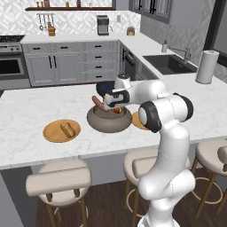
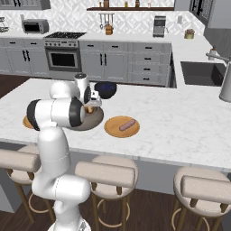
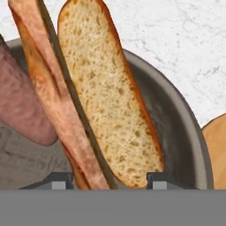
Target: Place one bun and one sausage from the bowl on each plate.
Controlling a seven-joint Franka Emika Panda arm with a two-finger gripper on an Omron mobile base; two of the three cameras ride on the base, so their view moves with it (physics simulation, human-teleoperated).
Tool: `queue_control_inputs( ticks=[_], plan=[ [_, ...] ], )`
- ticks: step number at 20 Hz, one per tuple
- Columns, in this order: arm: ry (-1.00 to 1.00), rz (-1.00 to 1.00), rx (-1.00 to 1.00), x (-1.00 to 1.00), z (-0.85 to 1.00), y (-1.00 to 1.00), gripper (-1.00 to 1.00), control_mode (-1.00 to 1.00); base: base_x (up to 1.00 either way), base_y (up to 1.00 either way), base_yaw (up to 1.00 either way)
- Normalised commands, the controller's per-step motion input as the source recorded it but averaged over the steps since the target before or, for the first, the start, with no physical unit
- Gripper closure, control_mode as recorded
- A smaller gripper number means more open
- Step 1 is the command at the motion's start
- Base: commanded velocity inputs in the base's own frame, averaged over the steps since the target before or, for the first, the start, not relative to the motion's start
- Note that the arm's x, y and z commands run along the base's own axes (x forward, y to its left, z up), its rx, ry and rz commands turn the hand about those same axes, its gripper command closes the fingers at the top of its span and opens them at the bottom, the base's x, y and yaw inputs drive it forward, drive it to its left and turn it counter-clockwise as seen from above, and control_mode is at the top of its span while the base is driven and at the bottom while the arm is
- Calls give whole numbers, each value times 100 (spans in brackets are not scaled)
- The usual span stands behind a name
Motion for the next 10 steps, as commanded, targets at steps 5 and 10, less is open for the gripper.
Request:
queue_control_inputs(
  ticks=[5,10],
  plan=[
    [0,0,0,-36,16,0,100,-100,0,0,0],
    [-8,-8,0,-73,89,-19,100,-100,0,0,0]
  ],
)
